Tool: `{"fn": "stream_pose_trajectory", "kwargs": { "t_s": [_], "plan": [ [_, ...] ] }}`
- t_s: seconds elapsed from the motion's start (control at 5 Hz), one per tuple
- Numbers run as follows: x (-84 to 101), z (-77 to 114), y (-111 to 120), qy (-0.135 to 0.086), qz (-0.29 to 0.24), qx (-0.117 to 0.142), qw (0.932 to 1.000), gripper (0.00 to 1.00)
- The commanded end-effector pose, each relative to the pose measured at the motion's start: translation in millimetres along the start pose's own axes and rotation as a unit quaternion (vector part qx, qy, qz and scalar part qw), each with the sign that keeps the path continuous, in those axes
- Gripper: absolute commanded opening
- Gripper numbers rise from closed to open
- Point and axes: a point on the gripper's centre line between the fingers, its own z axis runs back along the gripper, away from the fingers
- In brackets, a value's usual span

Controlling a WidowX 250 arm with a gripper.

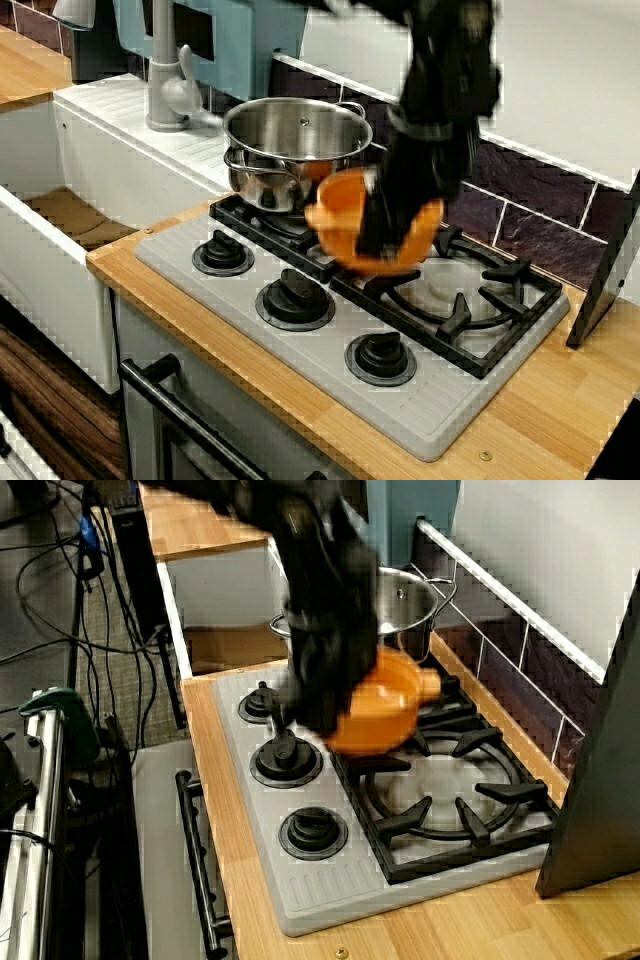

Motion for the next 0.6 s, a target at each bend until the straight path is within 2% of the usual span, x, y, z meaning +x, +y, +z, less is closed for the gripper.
{"fn": "stream_pose_trajectory", "kwargs": {
  "t_s": [0.0,0.4],
  "plan": [
    [-18.2,79.9,12.2,-0.074,0.016,0.022,0.9969,0.0],
    [-31.7,114.5,13.9,-0.109,0.016,0.025,0.9936,0.0]
  ]
}}
